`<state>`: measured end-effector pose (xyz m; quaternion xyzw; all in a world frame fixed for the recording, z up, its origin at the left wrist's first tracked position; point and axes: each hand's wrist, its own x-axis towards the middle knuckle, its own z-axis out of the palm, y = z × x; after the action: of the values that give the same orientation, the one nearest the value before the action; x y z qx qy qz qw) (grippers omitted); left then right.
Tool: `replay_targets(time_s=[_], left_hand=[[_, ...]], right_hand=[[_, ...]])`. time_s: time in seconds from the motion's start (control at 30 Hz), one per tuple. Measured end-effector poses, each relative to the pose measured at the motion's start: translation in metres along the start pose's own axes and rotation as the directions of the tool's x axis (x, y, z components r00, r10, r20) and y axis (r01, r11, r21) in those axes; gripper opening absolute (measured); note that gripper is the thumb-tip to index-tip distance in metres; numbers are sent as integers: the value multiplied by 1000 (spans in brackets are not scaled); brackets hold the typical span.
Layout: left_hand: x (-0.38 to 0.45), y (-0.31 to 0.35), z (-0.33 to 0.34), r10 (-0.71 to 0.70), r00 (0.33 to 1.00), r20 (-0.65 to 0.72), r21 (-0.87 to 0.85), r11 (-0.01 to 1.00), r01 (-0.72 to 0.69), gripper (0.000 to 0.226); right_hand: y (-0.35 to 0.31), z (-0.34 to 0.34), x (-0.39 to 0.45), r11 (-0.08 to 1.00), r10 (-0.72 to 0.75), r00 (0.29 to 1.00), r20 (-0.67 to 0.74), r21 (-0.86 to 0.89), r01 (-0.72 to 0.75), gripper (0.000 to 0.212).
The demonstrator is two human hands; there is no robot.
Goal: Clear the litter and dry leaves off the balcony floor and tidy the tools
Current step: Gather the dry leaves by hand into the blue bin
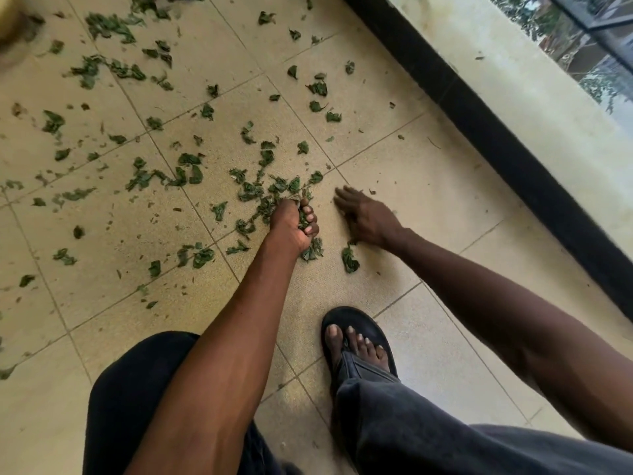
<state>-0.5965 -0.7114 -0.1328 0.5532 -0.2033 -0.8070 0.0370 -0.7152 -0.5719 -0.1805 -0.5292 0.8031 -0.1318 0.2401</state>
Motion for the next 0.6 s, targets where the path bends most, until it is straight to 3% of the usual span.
replay_targets(time_s=[0.1, 0.13, 0.2, 0.27, 0.33, 0.43, 0.5, 0.6], left_hand=[[-2, -4, 3, -2, 1000, 21, 21, 1000, 1, 31], [-3, -6, 4, -3, 1000, 29, 28, 1000, 3, 32], [-6, -8, 6, -3, 999, 40, 43, 999, 1, 33], [-8, -11, 7, 0, 999, 35, 70, 998, -3, 34], [-9, -14, 8, 4, 999, 36, 99, 995, -7, 34], [-11, -15, 4, 2, 999, 43, 104, 995, -7, 33], [-12, -13, 1, 8, 999, 48, 101, 995, -13, 32], [-9, -9, -8, 26, 999, 31, 102, 994, -29, 31]], right_hand=[[-5, 6, -32, 998, -6, 998, -61, 54, 10, 53], [-5, 4, -40, 989, 87, 985, -147, 128, -69, 54], [5, 0, -49, 911, 362, 883, -299, 317, -266, 55], [20, -3, -49, 794, 569, 771, -285, 433, -426, 64], [31, -3, -40, 749, 634, 743, -214, 408, -522, 72], [20, -1, -22, 860, 471, 864, -176, 309, -406, 69], [3, 5, -16, 935, 313, 947, -77, 202, -292, 67], [-23, 19, -27, 976, 157, 987, 24, 152, -159, 67]])
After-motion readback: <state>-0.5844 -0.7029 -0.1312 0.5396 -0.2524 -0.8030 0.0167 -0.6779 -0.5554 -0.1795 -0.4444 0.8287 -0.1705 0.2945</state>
